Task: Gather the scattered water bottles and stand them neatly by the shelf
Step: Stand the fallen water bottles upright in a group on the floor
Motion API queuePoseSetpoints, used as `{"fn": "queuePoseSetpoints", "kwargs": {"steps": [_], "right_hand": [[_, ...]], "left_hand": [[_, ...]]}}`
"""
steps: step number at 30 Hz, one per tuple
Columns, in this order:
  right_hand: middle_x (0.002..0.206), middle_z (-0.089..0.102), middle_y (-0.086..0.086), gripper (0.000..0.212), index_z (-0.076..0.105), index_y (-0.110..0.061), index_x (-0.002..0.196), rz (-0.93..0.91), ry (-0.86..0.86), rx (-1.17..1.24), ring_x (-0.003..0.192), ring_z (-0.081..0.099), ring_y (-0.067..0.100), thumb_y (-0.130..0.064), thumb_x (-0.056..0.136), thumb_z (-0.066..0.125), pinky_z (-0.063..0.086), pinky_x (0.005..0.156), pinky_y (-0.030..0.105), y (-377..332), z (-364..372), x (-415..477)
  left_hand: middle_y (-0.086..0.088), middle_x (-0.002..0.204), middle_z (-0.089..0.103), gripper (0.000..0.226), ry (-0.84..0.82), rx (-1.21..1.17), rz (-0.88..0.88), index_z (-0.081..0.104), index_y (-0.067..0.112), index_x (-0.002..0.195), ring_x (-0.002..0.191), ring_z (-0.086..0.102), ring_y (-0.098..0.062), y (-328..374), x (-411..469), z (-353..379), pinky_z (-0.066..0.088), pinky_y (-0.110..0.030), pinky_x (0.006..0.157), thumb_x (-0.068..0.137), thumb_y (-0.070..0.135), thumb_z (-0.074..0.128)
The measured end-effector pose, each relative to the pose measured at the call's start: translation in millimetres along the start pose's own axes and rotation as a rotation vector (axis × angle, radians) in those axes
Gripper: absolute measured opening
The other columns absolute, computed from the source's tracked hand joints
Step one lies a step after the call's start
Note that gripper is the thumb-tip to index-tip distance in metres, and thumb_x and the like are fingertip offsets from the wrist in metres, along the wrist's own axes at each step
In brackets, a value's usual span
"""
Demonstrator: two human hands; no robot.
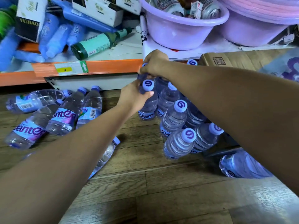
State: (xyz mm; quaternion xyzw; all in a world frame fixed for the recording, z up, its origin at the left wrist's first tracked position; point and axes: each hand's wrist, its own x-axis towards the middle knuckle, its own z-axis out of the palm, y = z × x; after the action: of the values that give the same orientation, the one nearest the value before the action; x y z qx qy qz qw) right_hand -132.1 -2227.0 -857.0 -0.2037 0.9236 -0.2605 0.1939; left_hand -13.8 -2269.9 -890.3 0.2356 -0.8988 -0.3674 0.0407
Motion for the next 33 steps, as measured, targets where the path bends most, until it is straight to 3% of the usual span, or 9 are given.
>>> {"fn": "queuePoseSetpoints", "kwargs": {"steps": [6,9,13,17,19,21,24,30,33], "right_hand": [[0.055,0.056,0.0,0.012,0.058,-0.013,0.085,-0.01,0.029,-0.073,0.025,0.047,0.005,-0.023,0.084,0.065,0.057,0.08,0.028,4.0,2.1,7.8],[0.06,0.059,0.005,0.009,0.056,-0.013,0.079,0.014,0.008,-0.027,0.042,0.053,0.013,-0.016,0.082,0.064,0.058,0.075,0.03,4.9,3.1,8.6],[0.031,0.048,-0.005,0.029,0.044,-0.018,0.061,0.014,0.024,-0.05,0.027,0.048,0.008,-0.018,0.079,0.067,0.052,0.054,0.02,3.0,4.8,11.3],[0.019,0.038,-0.008,0.03,0.044,-0.018,0.065,-0.023,-0.019,-0.102,0.025,0.043,0.006,-0.027,0.082,0.067,0.042,0.049,0.018,3.3,2.3,8.8],[0.031,0.05,-0.007,0.023,0.053,-0.017,0.077,-0.074,-0.054,-0.131,0.043,0.048,0.011,-0.035,0.085,0.066,0.043,0.054,0.021,5.1,-1.3,1.7],[0.069,0.063,0.002,0.034,0.06,-0.01,0.103,-0.118,-0.087,-0.124,0.063,0.055,0.016,-0.038,0.085,0.066,0.05,0.069,0.026,10.7,-2.5,-3.9],[0.103,0.059,0.005,0.046,0.056,-0.009,0.122,-0.161,-0.049,-0.165,0.085,0.06,0.021,-0.03,0.083,0.069,0.052,0.079,0.03,15.2,-0.8,-10.9],[0.084,0.05,0.002,0.029,0.048,-0.014,0.071,-0.21,0.013,-0.342,0.078,0.044,0.019,-0.031,0.08,0.069,0.031,0.046,0.023,15.1,-1.3,-9.0],[0.09,0.053,0.003,0.019,0.064,-0.012,0.094,-0.229,0.059,-0.37,0.081,0.046,0.019,-0.027,0.083,0.065,0.041,0.063,0.025,13.0,1.6,-4.1]], "left_hand": [[-0.011,0.114,0.066,0.041,0.008,-0.065,0.077,0.051,0.017,0.127,0.108,0.059,-0.027,-6.8,-3.0,7.0,0.036,-0.022,0.082,0.088,0.02,0.06],[-0.008,0.111,0.068,0.038,-0.01,-0.049,0.107,0.053,0.016,0.124,0.104,0.061,-0.022,-13.3,-5.0,5.3,0.037,-0.02,0.083,0.087,0.021,0.062],[-0.004,0.108,0.068,0.036,0.042,-0.035,0.129,0.056,0.014,0.121,0.098,0.061,-0.018,-19.5,-6.0,1.8,0.03,-0.009,0.072,0.086,0.022,0.063],[-0.012,0.112,0.066,0.038,0.046,0.038,0.188,0.053,0.011,0.124,0.105,0.06,-0.029,-15.9,-8.8,7.6,0.033,-0.019,0.077,0.088,0.021,0.061],[-0.013,0.109,0.066,0.038,0.042,0.055,0.206,0.052,0.01,0.124,0.102,0.059,-0.03,-13.9,-11.4,10.6,0.03,-0.017,0.073,0.088,0.02,0.06],[-0.013,0.106,0.065,0.038,0.049,0.045,0.196,0.051,0.01,0.125,0.099,0.059,-0.029,-12.4,-14.5,11.5,0.029,-0.016,0.072,0.088,0.019,0.06],[-0.014,0.103,0.065,0.038,0.065,0.008,0.177,0.052,0.01,0.125,0.097,0.058,-0.03,-10.5,-19.2,11.7,0.029,-0.016,0.07,0.088,0.017,0.06],[-0.012,0.108,0.065,0.031,0.116,-0.047,0.113,0.055,0.008,0.119,0.1,0.057,-0.028,-8.4,-19.1,17.7,0.025,-0.011,0.067,0.089,0.016,0.059],[-0.007,0.102,0.063,0.027,0.163,-0.113,0.058,0.056,0.008,0.114,0.092,0.055,-0.022,-10.6,-12.2,16.0,0.026,-0.011,0.066,0.088,0.016,0.06]]}}
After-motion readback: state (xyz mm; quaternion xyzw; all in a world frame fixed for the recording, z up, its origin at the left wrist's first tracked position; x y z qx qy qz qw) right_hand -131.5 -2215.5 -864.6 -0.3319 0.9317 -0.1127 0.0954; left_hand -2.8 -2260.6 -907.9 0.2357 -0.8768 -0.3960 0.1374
